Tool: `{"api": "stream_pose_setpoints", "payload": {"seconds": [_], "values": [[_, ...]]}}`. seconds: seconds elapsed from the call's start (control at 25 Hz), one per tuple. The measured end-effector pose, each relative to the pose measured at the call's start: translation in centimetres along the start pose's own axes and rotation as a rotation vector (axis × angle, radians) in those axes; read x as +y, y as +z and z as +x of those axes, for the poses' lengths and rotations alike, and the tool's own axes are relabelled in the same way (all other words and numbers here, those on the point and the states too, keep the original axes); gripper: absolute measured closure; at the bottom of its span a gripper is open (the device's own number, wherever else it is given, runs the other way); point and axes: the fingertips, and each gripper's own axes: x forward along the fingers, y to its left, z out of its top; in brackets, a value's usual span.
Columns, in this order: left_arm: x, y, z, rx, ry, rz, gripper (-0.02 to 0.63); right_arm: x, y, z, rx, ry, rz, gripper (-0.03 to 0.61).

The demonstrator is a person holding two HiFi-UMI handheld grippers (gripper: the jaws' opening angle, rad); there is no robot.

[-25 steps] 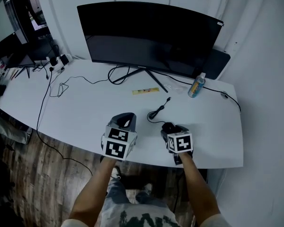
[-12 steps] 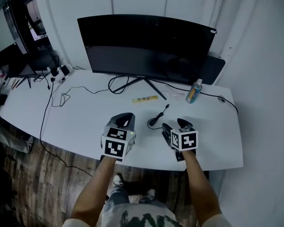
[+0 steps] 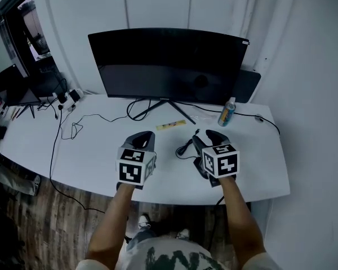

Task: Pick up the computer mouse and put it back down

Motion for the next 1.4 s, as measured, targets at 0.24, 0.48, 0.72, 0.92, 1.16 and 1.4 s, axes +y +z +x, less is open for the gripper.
{"api": "stream_pose_setpoints", "payload": {"seconds": [0.24,0.48,0.72,0.92,1.16,1.4], "values": [[0.7,1.8,0.1,-0.032,-0.027,0.012,0.611,1.5,4.0,-1.3,-0.086,-0.003,-0.007,0.424],[1.1,3.1,0.2,-0.052,-0.056,0.03,0.611,2.6,6.6,-2.5,-0.162,-0.023,-0.015,0.522],[1.5,3.7,0.4,-0.064,-0.072,0.039,0.611,3.5,8.2,-3.2,-0.214,-0.021,-0.028,0.58],[1.5,3.8,0.4,-0.064,-0.083,0.043,0.611,3.5,8.8,-3.5,-0.228,-0.03,-0.022,0.58],[1.8,3.7,0.3,-0.061,-0.081,0.044,0.611,3.6,8.8,-3.4,-0.228,-0.032,-0.021,0.58],[2.0,3.8,0.2,-0.065,-0.075,0.045,0.611,3.6,9.1,-3.5,-0.231,-0.032,-0.024,0.58]]}}
